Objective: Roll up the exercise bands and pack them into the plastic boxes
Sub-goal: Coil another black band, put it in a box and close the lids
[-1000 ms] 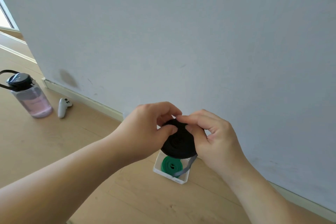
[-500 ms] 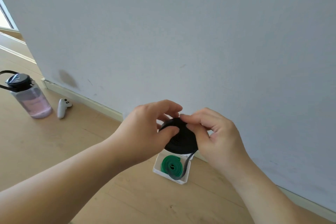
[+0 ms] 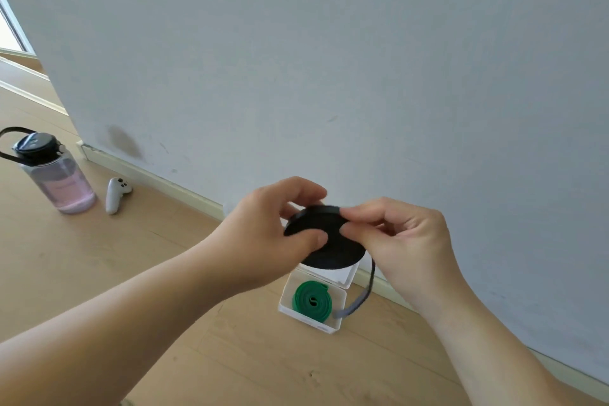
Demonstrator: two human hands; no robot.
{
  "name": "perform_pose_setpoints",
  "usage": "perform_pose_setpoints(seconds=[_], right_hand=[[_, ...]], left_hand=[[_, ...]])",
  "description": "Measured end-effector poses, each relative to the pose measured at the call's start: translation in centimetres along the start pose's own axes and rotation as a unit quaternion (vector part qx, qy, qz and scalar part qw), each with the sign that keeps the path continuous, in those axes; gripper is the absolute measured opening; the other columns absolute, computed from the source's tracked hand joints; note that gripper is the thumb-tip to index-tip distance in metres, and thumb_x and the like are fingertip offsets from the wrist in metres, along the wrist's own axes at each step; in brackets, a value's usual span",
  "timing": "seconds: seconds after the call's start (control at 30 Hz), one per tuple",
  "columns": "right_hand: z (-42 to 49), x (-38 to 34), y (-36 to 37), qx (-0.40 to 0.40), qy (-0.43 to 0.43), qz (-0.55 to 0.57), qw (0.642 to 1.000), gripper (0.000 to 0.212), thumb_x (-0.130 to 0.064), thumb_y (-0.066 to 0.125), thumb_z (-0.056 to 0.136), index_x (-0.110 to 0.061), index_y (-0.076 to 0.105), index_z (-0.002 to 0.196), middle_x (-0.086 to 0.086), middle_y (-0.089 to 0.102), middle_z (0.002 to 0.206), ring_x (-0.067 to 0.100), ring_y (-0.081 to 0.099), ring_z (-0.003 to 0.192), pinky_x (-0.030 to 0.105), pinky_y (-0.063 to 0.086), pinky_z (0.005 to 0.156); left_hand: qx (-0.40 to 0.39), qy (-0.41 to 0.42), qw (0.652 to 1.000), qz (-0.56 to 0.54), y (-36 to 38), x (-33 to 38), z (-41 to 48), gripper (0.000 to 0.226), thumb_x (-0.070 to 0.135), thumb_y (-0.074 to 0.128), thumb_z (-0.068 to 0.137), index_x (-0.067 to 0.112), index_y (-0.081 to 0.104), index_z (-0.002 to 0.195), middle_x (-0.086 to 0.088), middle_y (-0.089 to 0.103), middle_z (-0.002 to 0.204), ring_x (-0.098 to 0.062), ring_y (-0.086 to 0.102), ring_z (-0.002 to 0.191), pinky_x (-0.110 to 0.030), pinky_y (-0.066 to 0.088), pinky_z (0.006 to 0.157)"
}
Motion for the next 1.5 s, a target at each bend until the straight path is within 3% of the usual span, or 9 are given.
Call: perform_pose_setpoints(seconds=[0.13, 0.37, 0.53, 0.7, 0.93, 1.03, 1.17, 1.33, 1.5], right_hand=[[-0.4, -0.1, 0.8, -0.018, 0.002, -0.017, 1.000, 0.036, 0.002, 0.082, 0.081, -0.034, 0.083, 0.076, -0.012, 0.080, 0.079, 0.005, 0.076, 0.079, 0.018, 0.060, 0.075], [0.5, 0.4, -1.4, 0.038, 0.007, 0.041, 0.998, 0.030, 0.003, 0.078, 0.084, -0.026, 0.081, 0.088, -0.003, 0.082, 0.087, 0.016, 0.078, 0.085, 0.040, 0.062, 0.088], [-0.1, -0.4, 0.0, -0.006, -0.048, -0.067, 0.997, 0.042, 0.006, 0.075, 0.086, -0.035, 0.081, 0.079, -0.013, 0.078, 0.084, 0.010, 0.073, 0.080, 0.017, 0.056, 0.075], [-0.3, -0.5, -0.2, 0.028, -0.037, -0.050, 0.998, 0.035, -0.003, 0.079, 0.085, -0.037, 0.080, 0.082, -0.014, 0.079, 0.084, 0.007, 0.075, 0.083, 0.030, 0.062, 0.075], [0.5, 1.1, -2.0, 0.075, 0.028, 0.070, 0.994, 0.024, 0.000, 0.072, 0.091, -0.023, 0.080, 0.096, -0.001, 0.082, 0.091, 0.018, 0.078, 0.087, 0.045, 0.063, 0.087], [0.3, 0.6, -1.5, 0.057, -0.004, -0.008, 0.998, 0.031, 0.000, 0.071, 0.092, -0.029, 0.080, 0.089, -0.010, 0.080, 0.087, 0.010, 0.076, 0.085, 0.035, 0.062, 0.087], [-0.4, -1.2, 0.0, 0.022, -0.096, -0.128, 0.987, 0.033, 0.003, 0.067, 0.093, -0.027, 0.080, 0.090, -0.020, 0.073, 0.087, 0.001, 0.068, 0.082, 0.007, 0.048, 0.070], [-0.3, -0.7, -0.5, 0.035, -0.071, -0.077, 0.994, 0.030, -0.005, 0.074, 0.091, -0.035, 0.079, 0.089, -0.020, 0.076, 0.086, 0.005, 0.072, 0.082, 0.016, 0.057, 0.072], [0.5, 1.0, -1.4, 0.051, 0.020, 0.040, 0.998, 0.027, -0.002, 0.076, 0.089, -0.028, 0.079, 0.094, -0.007, 0.081, 0.088, 0.012, 0.077, 0.085, 0.034, 0.063, 0.082]], left_hand=[[0.006, 0.026, 0.998, 0.051, 0.0, 0.8, 0.0, 0.030, 0.012, 0.074, 0.088, 0.038, 0.074, 0.103, 0.027, 0.072, 0.092, 0.005, 0.066, 0.087, -0.009, 0.051, 0.073], [0.055, -0.032, 0.989, -0.135, -1.6, 0.2, 0.5, 0.019, 0.008, 0.075, 0.090, 0.026, 0.073, 0.098, 0.001, 0.078, 0.087, -0.012, 0.076, 0.078, -0.016, 0.056, 0.063], [0.009, 0.003, 1.000, -0.004, -0.4, 0.5, 0.1, 0.030, 0.016, 0.075, 0.089, 0.038, 0.069, 0.108, 0.017, 0.073, 0.101, 0.001, 0.071, 0.093, -0.021, 0.060, 0.073], [0.046, 0.029, 0.999, -0.004, -1.0, 1.3, 0.1, 0.025, 0.010, 0.073, 0.090, 0.034, 0.077, 0.098, 0.023, 0.075, 0.088, 0.007, 0.069, 0.081, -0.008, 0.053, 0.073], [0.125, -0.045, 0.971, -0.200, -2.4, -0.3, 0.5, 0.016, 0.008, 0.073, 0.092, 0.023, 0.073, 0.095, 0.001, 0.078, 0.089, -0.022, 0.075, 0.088, -0.042, 0.063, 0.084], [0.078, -0.038, 0.994, -0.062, -1.7, -0.4, 0.4, 0.018, 0.018, 0.077, 0.089, 0.029, 0.065, 0.096, 0.010, 0.074, 0.095, -0.004, 0.072, 0.082, -0.024, 0.056, 0.067], [0.019, 0.015, 1.000, 0.002, -0.3, 0.5, 0.2, 0.037, 0.016, 0.077, 0.088, 0.040, 0.063, 0.112, 0.020, 0.069, 0.108, 0.002, 0.067, 0.097, -0.021, 0.058, 0.080], [0.040, 0.028, 0.998, 0.044, -1.0, 0.8, 0.5, 0.034, 0.017, 0.073, 0.090, 0.045, 0.071, 0.108, 0.022, 0.071, 0.097, 0.003, 0.067, 0.091, -0.021, 0.057, 0.077], [0.106, -0.022, 0.991, -0.079, -2.5, -0.3, 0.8, 0.027, 0.012, 0.073, 0.092, 0.036, 0.075, 0.105, 0.017, 0.075, 0.095, -0.002, 0.071, 0.080, -0.013, 0.055, 0.071]])
Point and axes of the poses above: each hand's wrist, its own z-axis towards the middle knuckle, its own y-axis out of the palm, x = y × z, the point moved 8 cm from there along z, towards the middle knuckle
